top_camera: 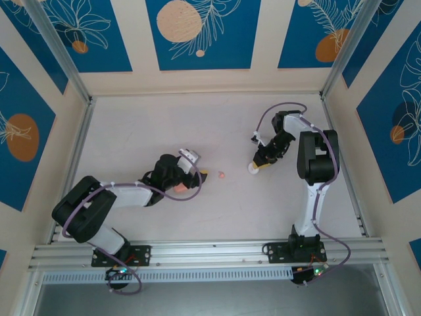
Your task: Insert wireless bluetooth earbuds into charging case
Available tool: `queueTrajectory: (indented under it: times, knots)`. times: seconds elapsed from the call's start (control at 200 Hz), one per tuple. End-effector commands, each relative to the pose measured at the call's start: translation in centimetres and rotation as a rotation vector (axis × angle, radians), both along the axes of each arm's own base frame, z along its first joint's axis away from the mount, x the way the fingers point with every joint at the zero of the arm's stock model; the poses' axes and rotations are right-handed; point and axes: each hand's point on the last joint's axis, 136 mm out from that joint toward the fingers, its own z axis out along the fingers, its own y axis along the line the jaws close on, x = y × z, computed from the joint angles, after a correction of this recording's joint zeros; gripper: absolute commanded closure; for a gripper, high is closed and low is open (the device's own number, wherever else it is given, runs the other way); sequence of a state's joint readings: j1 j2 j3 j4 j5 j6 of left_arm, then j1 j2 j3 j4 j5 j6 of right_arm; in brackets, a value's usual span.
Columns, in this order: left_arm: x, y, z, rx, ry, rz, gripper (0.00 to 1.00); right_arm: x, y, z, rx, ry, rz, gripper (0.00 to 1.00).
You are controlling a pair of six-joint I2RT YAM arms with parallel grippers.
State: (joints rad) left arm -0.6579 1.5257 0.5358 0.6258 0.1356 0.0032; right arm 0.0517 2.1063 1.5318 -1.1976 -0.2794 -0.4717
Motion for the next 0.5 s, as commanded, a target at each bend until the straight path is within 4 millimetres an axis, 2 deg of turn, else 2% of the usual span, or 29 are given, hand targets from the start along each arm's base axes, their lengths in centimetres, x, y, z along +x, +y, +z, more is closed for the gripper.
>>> queueTrajectory:
  times: [0.0,0.14,0.49]
  knots:
    - [0.6,-0.2,1.1,0.004,-0.027,0.008,0.27,-0.2,-0.7,-0.4,-0.032,0.034,0.007,0.74]
    - [0.7,-0.1,1.5,-0.001,-0.027,0.018,0.27,-0.1,-0.9,-0.5,-0.048,0.027,0.007,0.66]
    - [0.6,0.6,2.9,0.02,0.012,0.058,0.27,1.1,-1.5,-0.1,-0.094,-0.024,-0.005,0.55]
